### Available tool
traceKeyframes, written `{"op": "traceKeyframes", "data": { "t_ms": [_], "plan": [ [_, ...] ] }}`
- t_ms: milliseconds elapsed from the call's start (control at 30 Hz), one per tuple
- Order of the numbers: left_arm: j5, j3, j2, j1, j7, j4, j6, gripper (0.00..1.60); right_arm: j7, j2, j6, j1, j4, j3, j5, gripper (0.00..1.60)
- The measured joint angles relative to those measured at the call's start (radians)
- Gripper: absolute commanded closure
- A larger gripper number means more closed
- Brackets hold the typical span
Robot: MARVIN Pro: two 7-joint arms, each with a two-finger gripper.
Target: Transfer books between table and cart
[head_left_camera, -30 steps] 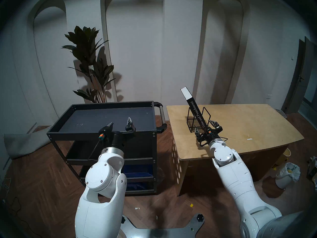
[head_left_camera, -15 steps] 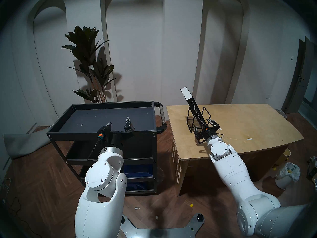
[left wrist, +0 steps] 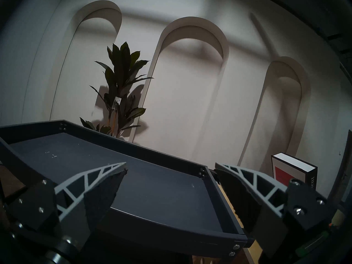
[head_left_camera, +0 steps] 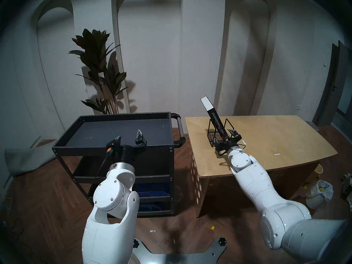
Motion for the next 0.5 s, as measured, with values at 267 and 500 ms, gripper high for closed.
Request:
{"op": "traceKeyframes", "data": {
  "t_ms": [267,500],
  "plan": [
    [0.000,0.000,0.000,0.000,0.003,0.000,0.000,0.00,-0.029,-0.008,-0.043,0.063,0.110,-0.010,-0.015,0.00],
    [0.002,0.002,-0.001,0.000,0.008,0.000,0.000,0.00,-0.055,-0.015,-0.085,0.115,0.203,-0.021,-0.030,0.00]
  ]
}}
